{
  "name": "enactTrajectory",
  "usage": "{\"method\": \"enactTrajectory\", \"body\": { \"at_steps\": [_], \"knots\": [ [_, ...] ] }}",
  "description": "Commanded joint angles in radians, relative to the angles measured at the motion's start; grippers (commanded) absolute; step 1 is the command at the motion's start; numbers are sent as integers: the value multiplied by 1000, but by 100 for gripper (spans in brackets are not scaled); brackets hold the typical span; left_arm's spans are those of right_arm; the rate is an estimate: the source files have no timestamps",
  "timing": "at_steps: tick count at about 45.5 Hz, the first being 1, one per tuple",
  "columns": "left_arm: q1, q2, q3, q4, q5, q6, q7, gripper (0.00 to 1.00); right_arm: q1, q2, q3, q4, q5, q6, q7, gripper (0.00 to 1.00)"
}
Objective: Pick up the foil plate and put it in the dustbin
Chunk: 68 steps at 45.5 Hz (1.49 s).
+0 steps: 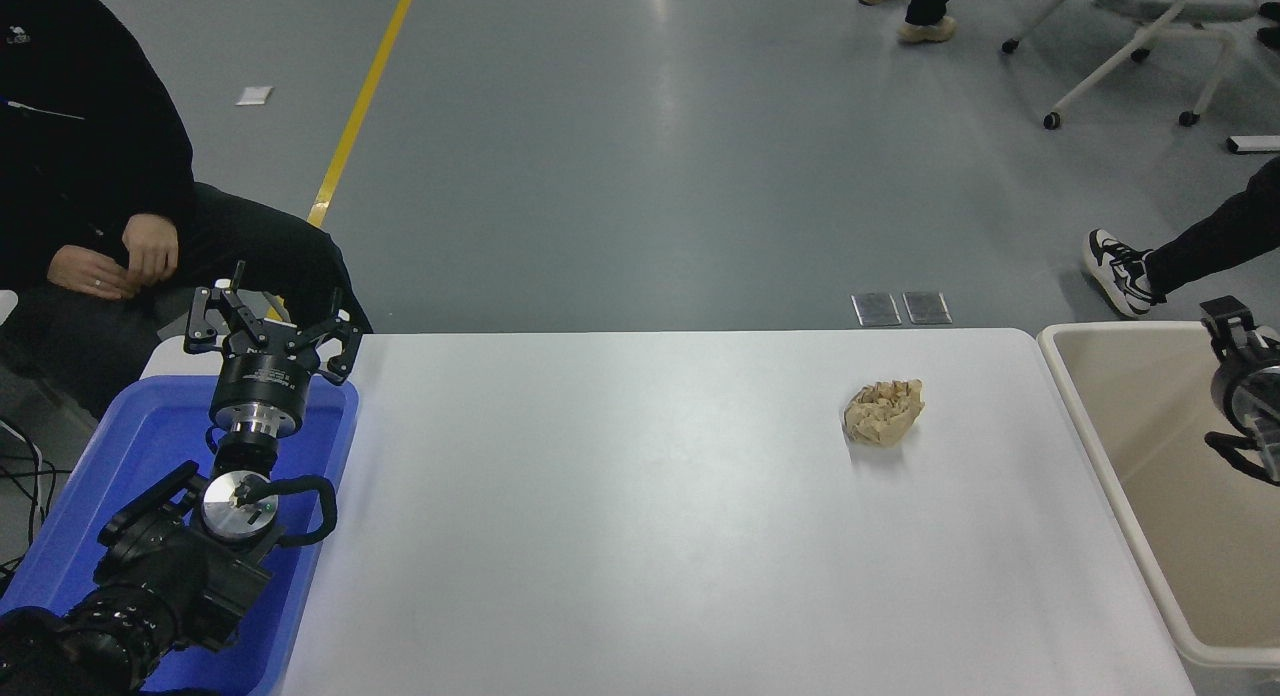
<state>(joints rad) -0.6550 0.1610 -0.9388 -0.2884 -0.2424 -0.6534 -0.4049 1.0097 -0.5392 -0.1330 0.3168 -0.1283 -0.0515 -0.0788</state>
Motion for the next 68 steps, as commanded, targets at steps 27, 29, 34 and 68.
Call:
{"method": "enactTrajectory", "body": {
  "at_steps": [27, 29, 34, 68],
  "knots": [
    [0, 0, 0, 0, 0, 0, 0, 99, 639, -240, -499, 783, -275, 67, 7, 100],
    [0, 0, 0, 0, 0, 0, 0, 99, 675, -231, -539, 812, -274, 68, 7, 100],
    [0, 0, 0, 0, 0, 0, 0, 99, 750, -208, -634, 883, -274, 73, 7, 100],
    [0, 0, 0, 0, 0, 0, 0, 99, 1133, 41, -876, 1183, -266, 378, 8, 100]
  ]
}}
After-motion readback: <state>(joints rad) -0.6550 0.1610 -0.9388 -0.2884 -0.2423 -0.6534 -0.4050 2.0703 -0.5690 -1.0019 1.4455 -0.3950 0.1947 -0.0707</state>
